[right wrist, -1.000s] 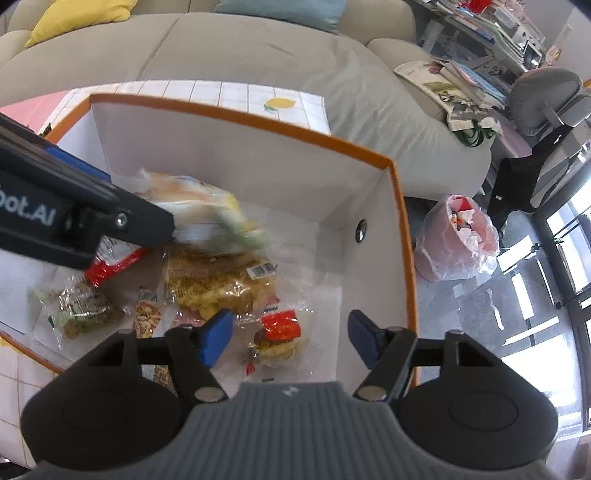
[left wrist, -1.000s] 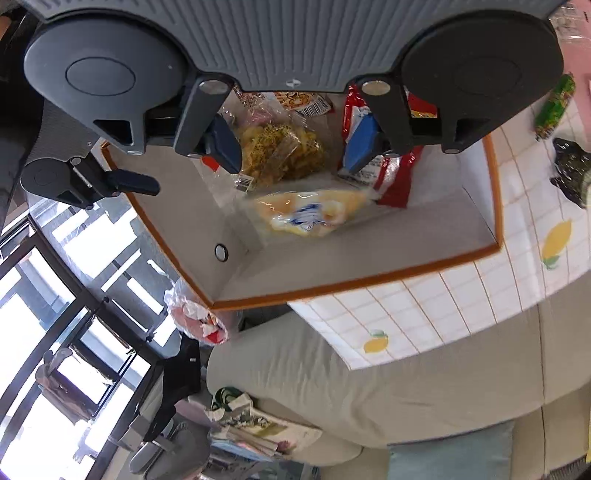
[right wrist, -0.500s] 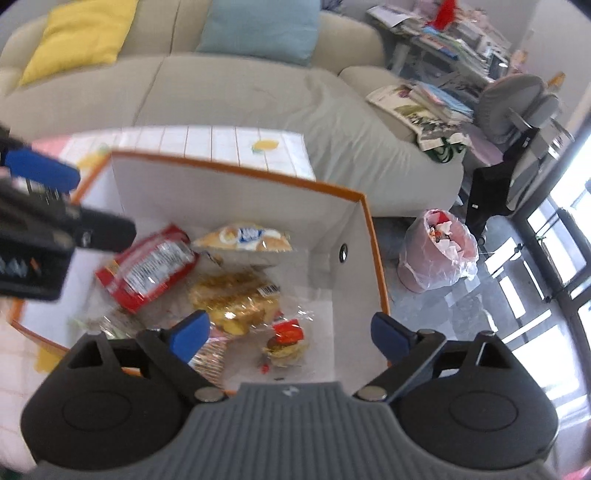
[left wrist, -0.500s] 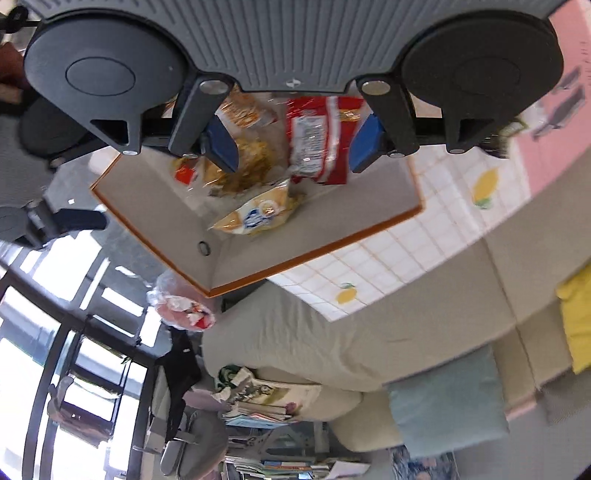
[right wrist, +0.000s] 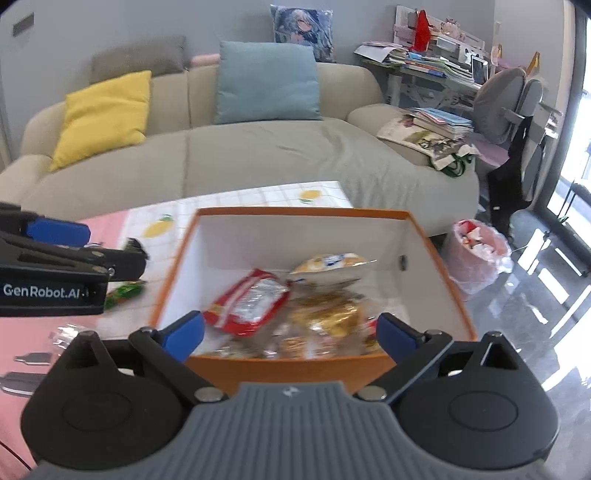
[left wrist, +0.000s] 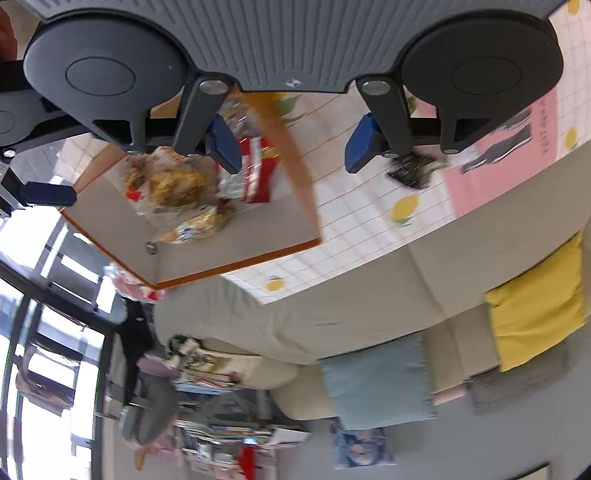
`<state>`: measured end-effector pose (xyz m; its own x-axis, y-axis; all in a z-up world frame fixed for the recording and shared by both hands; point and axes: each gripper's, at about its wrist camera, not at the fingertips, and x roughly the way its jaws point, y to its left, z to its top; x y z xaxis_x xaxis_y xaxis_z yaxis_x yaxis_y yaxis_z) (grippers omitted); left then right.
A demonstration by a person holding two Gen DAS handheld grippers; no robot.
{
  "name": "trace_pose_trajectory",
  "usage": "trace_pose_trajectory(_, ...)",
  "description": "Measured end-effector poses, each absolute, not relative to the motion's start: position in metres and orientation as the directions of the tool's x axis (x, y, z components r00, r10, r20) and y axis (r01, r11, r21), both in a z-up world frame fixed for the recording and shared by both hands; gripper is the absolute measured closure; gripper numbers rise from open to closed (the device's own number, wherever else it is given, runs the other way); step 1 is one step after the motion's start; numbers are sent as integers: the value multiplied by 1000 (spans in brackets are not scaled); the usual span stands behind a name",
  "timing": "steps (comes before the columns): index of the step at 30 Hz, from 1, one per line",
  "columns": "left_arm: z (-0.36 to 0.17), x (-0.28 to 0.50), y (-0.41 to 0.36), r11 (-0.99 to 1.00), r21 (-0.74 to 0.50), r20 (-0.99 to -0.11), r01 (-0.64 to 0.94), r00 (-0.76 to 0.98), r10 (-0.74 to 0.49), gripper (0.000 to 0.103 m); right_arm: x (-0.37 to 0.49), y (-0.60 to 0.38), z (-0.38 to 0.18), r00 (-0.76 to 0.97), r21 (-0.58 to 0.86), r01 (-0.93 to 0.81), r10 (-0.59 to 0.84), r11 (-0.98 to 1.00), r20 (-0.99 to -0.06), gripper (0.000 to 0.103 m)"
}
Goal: Organize snacks
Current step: 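Withdraw both open tools from the box back to the table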
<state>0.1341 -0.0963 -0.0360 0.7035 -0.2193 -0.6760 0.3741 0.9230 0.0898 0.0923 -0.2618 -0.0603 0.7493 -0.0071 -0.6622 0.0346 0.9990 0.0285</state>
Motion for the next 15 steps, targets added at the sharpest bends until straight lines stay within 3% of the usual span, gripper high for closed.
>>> trace_pose_trajectory(8,-60,107,-30,967,83,-707,243,697,-114,48,73,-210,-75,755,37,-19,38,999,-654,6)
trace_pose_trajectory(13,-81,93,8,981,63,-757,184,650,-73,55,66,-178,-81,762,18,-125,107,992,-639,7)
trace_pose_trajectory(15,-88,89,22,984,51,-772,172,631,-70,55,63,-165,-84,766,-8,-170,127,985,-630,14)
